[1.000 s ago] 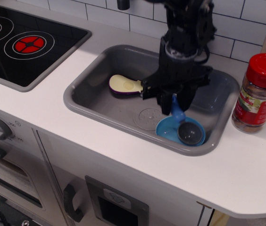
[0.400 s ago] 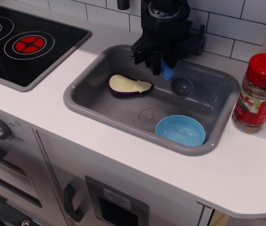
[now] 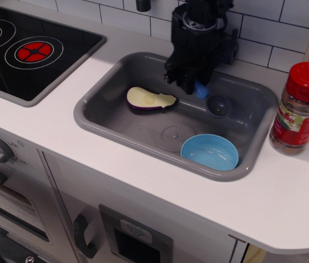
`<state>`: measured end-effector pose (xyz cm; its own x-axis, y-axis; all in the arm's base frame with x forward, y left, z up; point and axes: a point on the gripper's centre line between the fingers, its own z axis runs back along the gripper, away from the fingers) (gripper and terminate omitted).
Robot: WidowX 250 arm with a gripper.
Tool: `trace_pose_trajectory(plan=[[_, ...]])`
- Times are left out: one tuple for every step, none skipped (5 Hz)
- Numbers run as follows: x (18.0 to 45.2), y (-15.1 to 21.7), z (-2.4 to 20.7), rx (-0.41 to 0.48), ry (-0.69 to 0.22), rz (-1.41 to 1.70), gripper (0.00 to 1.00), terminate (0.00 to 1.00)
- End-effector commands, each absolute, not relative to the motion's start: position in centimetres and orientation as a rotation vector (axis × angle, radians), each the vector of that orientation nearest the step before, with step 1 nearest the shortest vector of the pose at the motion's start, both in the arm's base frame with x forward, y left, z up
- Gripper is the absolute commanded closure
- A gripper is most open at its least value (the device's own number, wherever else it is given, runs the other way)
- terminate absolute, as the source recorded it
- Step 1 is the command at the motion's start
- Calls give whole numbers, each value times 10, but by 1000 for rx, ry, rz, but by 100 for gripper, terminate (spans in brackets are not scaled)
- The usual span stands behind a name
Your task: Take spoon out of bowl sink
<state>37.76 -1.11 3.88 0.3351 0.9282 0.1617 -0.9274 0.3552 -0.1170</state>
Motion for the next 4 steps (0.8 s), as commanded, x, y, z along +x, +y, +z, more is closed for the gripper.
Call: trace_pose_trajectory(plan=[[386,-14,28,-6,-251,1315,100,0],[388,-15,26,-5,-258,1322,100,0],[390,-12,27,13,-216,1262,0,0],[390,-6,31,43,-222,1254,0,0]])
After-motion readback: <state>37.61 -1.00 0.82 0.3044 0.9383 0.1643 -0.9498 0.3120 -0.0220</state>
